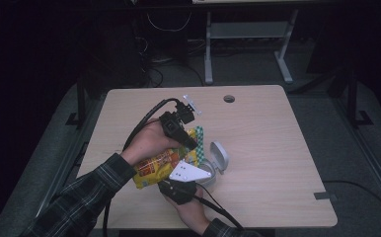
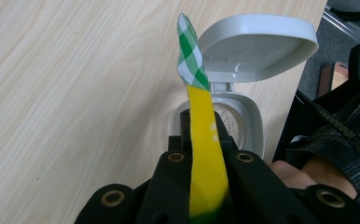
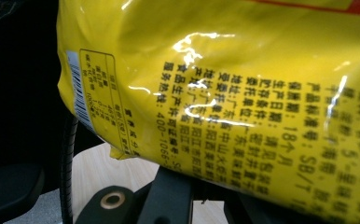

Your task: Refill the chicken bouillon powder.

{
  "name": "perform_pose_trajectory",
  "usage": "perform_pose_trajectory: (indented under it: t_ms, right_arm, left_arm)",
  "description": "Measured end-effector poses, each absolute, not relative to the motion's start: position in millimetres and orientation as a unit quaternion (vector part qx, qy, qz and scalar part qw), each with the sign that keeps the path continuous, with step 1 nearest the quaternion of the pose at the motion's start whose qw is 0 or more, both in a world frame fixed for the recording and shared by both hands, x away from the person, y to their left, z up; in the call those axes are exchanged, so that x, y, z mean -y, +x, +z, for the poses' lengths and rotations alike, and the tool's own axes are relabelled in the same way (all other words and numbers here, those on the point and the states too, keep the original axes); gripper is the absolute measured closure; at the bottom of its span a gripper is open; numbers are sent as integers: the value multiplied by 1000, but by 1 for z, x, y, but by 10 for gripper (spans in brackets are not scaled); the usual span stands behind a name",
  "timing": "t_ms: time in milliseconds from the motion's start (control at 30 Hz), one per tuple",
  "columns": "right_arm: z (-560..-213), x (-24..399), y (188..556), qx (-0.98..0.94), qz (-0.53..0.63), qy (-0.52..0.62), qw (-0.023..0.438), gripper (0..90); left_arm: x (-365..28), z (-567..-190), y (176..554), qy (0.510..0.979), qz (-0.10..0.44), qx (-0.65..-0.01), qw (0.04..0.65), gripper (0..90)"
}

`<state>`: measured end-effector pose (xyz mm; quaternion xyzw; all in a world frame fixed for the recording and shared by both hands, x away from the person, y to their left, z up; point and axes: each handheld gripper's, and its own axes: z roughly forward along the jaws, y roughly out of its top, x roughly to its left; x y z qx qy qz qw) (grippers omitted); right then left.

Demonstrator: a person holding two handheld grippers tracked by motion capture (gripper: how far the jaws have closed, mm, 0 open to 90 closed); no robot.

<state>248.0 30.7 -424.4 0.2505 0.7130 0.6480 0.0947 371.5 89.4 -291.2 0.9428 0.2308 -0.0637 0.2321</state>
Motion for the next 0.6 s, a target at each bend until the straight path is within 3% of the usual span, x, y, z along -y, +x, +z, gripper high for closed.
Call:
perform_pose_trajectory:
  t_ms: [600]
  right_arm:
    - [-425,-32,248,-714,648,247,96,898]
  left_arm:
    - [-91,-291,371,942,-63,-233,235,899]
